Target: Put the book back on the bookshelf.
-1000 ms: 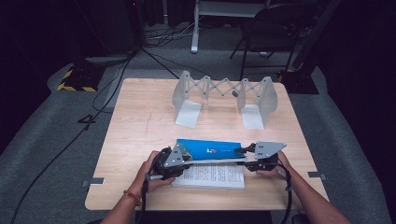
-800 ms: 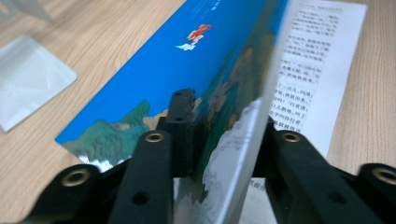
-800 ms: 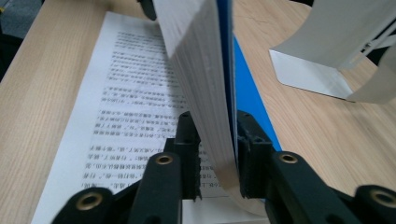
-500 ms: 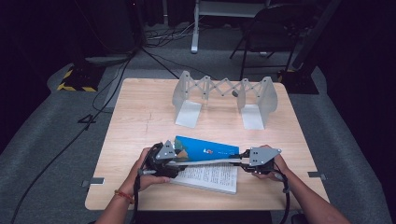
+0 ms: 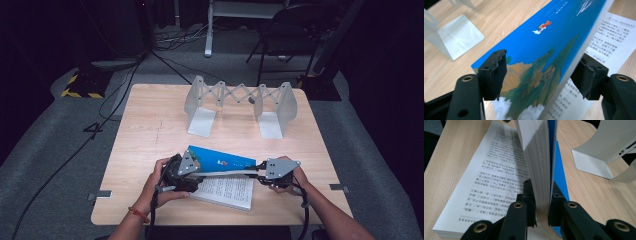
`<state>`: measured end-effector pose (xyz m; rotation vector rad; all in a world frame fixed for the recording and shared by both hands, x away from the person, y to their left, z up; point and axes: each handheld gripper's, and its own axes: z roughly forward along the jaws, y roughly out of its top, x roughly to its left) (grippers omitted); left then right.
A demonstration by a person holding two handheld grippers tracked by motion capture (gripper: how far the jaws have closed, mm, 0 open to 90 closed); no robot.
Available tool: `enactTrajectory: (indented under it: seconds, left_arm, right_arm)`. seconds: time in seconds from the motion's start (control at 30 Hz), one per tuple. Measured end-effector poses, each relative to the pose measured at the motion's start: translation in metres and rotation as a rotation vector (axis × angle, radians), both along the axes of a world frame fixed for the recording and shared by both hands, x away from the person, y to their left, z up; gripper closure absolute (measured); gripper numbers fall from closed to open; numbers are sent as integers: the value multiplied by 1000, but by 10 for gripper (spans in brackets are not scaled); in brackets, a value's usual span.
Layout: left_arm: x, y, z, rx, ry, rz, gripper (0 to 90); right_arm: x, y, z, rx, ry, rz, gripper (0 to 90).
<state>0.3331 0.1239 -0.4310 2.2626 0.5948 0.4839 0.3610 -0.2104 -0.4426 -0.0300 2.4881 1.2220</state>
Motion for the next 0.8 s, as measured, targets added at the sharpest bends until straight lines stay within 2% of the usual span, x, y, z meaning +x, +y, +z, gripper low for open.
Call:
enactTrajectory:
  seconds: [0.17,0.3,0.37,0.47,0.6,0.67,0.73,0.8]
  left_arm:
    - [-2,16,7,-73,13,-28,252]
    - [-9,2,15,-107,-28,-36,257]
    - [-11,-6,17,-121,-32,-53,253]
    - [-10,-22,13,-94,-25,-62,250]
    - [-11,-43,0,-25,-6,-76,259]
    - [-10,-51,-5,8,-1,-61,267]
    - [-9,-57,-10,36,-13,-20,297]
    - [-8,-60,-14,33,-19,-2,339]
  right_arm:
    - [1,0,0,-1,6,1,807]
    - [1,2,0,-14,12,6,805]
    - [0,3,-1,-27,10,6,804]
    - [0,3,0,-22,10,2,804]
    - [0,3,0,-24,7,1,804]
    - [0,4,1,-24,9,-3,803]
    - [-1,4,1,-27,7,-6,802]
    - [-1,6,1,-32,2,-7,801]
